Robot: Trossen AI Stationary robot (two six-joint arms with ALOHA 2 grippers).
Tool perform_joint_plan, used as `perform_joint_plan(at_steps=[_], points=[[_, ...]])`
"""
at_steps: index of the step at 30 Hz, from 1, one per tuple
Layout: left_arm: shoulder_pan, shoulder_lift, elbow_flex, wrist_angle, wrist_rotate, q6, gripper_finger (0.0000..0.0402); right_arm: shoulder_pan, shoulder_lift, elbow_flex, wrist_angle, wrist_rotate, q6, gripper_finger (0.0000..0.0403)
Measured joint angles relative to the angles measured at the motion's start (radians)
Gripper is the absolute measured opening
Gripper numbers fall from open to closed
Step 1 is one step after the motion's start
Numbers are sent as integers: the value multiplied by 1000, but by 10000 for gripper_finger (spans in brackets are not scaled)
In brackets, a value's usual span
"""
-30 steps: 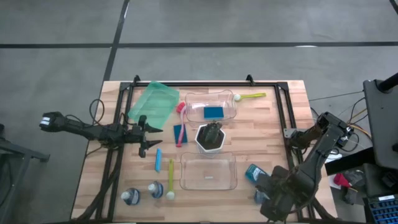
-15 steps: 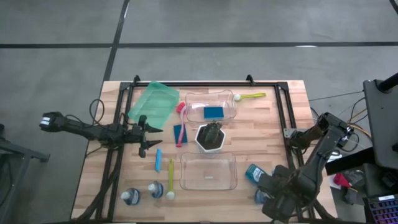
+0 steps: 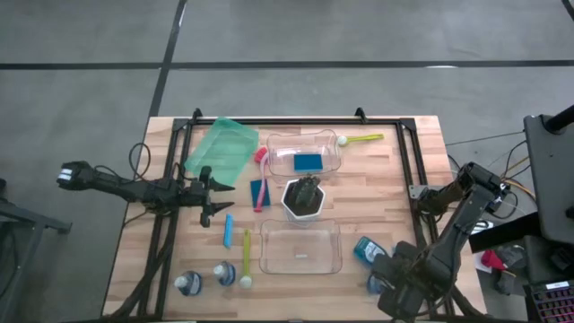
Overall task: Pick & Place Kitchen Sink Supplies
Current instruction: Put the blue dishwashing liquid bottle into the bottom transparent bin
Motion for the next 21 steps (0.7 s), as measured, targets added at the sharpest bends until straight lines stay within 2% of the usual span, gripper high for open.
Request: perform_joint_plan(at_steps=[10,21], points=[[0,0,0,0,0,0,218,0,0,-22,35,-9,2,242],[0,0,0,0,0,0,218,-1,0,-22,46,-6,9,200]])
